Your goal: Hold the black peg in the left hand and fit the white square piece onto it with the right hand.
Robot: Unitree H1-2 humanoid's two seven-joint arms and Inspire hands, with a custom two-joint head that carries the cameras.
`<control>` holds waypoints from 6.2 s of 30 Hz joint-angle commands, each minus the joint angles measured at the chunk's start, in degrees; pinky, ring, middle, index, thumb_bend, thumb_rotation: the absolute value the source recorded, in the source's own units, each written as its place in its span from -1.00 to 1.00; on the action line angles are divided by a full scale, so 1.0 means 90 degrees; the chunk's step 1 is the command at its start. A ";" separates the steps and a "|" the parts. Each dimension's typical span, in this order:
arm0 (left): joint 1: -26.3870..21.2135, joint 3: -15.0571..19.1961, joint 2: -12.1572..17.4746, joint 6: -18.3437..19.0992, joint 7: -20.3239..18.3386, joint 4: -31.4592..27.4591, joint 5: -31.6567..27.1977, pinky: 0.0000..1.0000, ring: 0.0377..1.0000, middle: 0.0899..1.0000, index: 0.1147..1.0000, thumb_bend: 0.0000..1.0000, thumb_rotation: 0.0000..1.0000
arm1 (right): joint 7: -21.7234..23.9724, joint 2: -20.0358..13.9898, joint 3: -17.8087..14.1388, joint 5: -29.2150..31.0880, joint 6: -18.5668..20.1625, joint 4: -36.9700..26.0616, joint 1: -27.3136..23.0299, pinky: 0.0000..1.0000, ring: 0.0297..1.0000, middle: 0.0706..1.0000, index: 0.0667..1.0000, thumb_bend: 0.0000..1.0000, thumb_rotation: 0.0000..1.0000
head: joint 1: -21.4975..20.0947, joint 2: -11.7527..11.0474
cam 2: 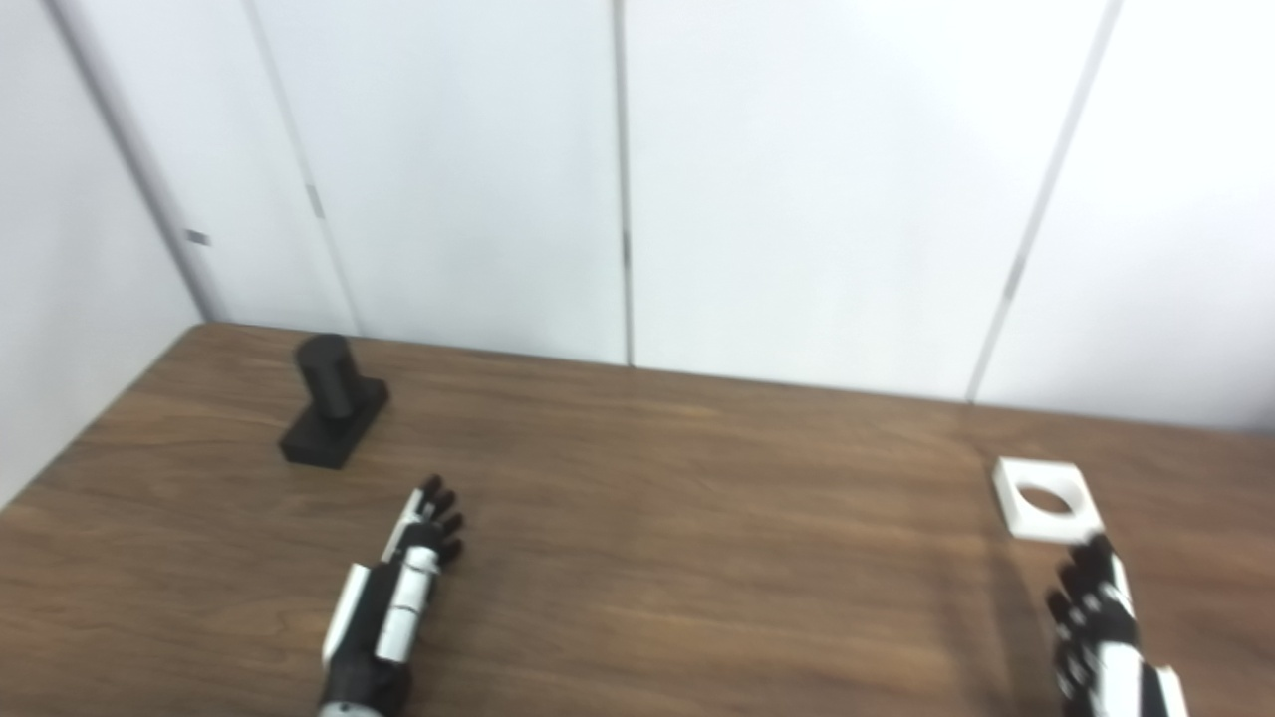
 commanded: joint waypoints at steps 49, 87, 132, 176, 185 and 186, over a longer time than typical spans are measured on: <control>-0.0338 0.0759 0.0684 0.1296 0.0530 -0.2045 0.2908 0.82 0.84 0.81 0.75 0.48 -0.14 | 0.0411 0.0070 -0.0085 0.0163 0.0075 0.0276 0.0319 1.00 0.99 0.95 1.00 0.56 0.94 | 0.0396 -0.0134; -0.1713 0.0384 0.2378 0.2632 0.1110 0.0596 0.5402 0.86 0.85 0.80 0.64 0.92 0.31 | 0.0512 0.0184 -0.0061 0.0398 0.0379 -0.0017 0.0461 1.00 1.00 0.92 1.00 0.40 0.73 | 0.0264 0.0032; -0.3417 0.0076 0.2402 0.3139 0.0766 0.3275 0.6122 0.91 0.88 0.82 0.65 0.89 0.37 | 0.0354 0.0239 -0.0020 0.0258 0.0514 -0.0222 0.0555 1.00 0.94 0.87 1.00 0.36 0.68 | 0.0147 0.0106; -0.3707 0.0003 0.2263 0.3138 0.1015 0.3623 0.6401 0.69 0.66 0.56 0.22 0.29 -0.15 | 0.0146 0.0277 0.0092 0.0117 0.0846 -0.0623 0.0586 1.00 1.00 0.91 1.00 0.12 0.74 | 0.0061 0.0170; -0.3664 -0.0152 0.2343 0.3130 0.1314 0.3592 0.5983 0.73 0.65 0.52 -0.15 0.01 -0.83 | 0.0071 0.0251 0.0131 0.0088 0.0891 -0.0705 0.0607 1.00 1.00 0.92 1.00 0.07 0.78 | 0.0057 0.0195; -0.3662 -0.0172 0.2351 0.3131 0.1329 0.3596 0.5957 0.73 0.65 0.52 -0.15 0.01 -0.84 | 0.0067 0.0249 0.0136 0.0089 0.0902 -0.0719 0.0610 1.00 1.00 0.93 1.00 0.03 0.79 | 0.0057 0.0195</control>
